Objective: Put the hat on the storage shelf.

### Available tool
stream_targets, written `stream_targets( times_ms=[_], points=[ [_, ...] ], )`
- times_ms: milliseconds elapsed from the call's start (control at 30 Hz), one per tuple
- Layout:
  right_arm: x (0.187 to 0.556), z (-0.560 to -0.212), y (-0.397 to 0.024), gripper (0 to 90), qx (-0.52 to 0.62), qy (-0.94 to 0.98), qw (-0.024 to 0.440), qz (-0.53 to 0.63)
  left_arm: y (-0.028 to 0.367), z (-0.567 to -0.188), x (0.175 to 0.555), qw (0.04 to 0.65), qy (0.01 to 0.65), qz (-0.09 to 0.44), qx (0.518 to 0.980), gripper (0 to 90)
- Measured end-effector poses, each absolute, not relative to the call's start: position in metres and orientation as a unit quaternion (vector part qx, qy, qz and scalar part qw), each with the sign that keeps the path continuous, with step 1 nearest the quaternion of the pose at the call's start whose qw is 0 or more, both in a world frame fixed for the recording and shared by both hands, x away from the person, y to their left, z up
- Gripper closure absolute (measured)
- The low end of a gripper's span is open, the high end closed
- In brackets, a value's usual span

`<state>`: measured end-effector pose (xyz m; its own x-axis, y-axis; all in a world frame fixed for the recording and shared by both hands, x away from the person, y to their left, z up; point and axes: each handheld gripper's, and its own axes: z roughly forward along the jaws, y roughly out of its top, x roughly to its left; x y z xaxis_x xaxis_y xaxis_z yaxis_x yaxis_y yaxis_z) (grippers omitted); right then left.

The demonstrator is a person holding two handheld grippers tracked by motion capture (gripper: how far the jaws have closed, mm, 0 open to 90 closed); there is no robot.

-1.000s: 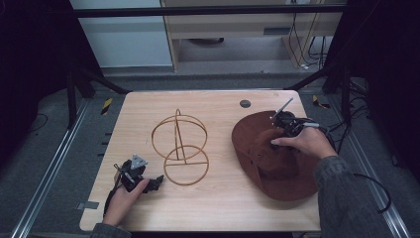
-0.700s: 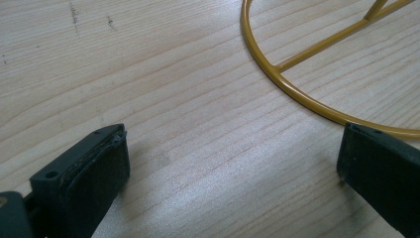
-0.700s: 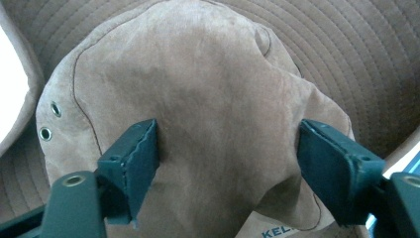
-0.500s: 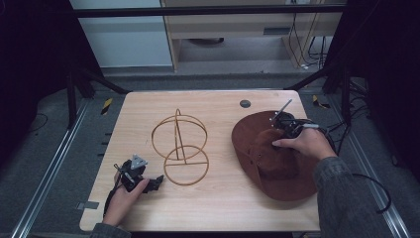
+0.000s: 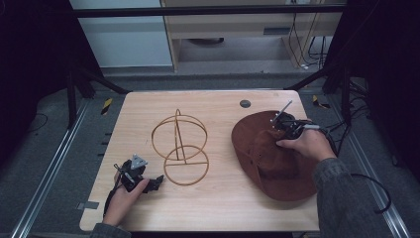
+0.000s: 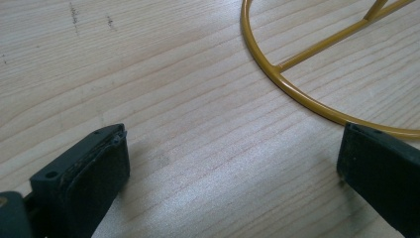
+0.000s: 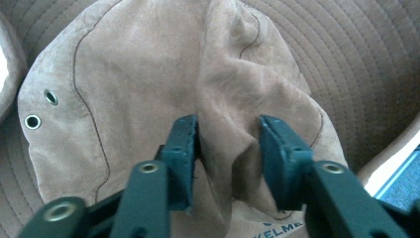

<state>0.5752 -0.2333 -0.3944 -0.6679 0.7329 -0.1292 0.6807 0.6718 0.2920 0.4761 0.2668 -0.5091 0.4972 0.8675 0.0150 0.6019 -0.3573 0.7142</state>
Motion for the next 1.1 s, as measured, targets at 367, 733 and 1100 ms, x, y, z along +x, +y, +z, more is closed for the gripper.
stream_targets(
  times_ms=[367, 733, 1100],
  points=[
    [0.574, -0.399, -0.236, 86.4, 0.376, 0.911, 0.118, 0.119, 0.267, -0.509, 0.476, 0.332, 0.459, 0.2, 0.8, 0.0],
    [0.559, -0.356, -0.248, 88.1, 0.375, 0.899, 0.125, 0.187, 0.266, -0.509, 0.476, 0.333, 0.46, 0.2, 0.799, 0.0],
    [0.544, -0.323, -0.246, 88.1, 0.364, 0.894, 0.14, 0.222, 0.267, -0.509, 0.476, 0.332, 0.458, 0.2, 0.8, 0.0]
  ],
)
